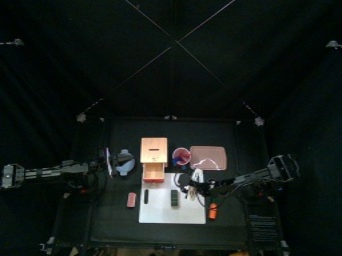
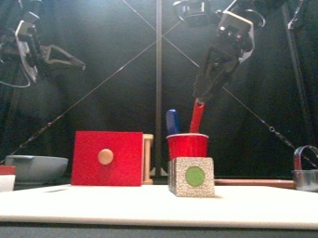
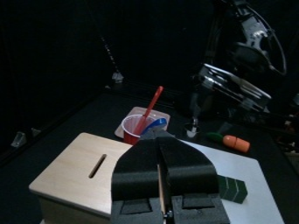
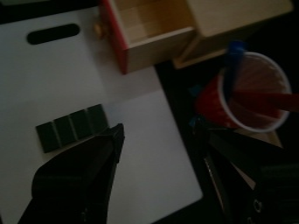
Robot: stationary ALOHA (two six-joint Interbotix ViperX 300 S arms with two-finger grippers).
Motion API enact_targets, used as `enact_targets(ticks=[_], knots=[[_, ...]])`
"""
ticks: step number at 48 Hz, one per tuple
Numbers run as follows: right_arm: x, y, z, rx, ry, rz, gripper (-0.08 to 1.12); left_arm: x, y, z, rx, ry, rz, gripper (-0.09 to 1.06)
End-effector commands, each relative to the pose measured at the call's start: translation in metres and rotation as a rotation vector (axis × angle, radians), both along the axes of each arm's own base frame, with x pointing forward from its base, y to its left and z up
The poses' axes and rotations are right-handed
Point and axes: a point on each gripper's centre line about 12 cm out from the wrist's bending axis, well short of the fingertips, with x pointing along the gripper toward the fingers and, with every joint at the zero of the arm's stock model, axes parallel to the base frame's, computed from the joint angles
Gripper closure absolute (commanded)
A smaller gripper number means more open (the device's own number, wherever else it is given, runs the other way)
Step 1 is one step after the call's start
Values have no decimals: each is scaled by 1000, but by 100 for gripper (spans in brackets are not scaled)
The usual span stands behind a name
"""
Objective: Place sushi on board then cut the sushi with the knife then place the pieces on the plate
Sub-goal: Pick knife at handle with right hand
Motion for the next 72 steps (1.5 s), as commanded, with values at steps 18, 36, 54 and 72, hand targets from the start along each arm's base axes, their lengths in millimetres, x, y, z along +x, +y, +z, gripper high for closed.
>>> enact_targets(ticks=[18, 36, 54, 72], knots=[[-52, -85, 67, -2, 164, 95, 9, 1, 6, 6, 6, -16, 30, 92], [-21, -118, 57, -114, 253, 207, 9, 2, 8, 6, -9, -20, 40, 92], [2, -123, 45, -113, 337, 229, 9, 0, 10, 4, -11, -16, 53, 92], [17, -129, 39, -111, 469, 216, 12, -2, 10, -4, -17, 5, 56, 92]])
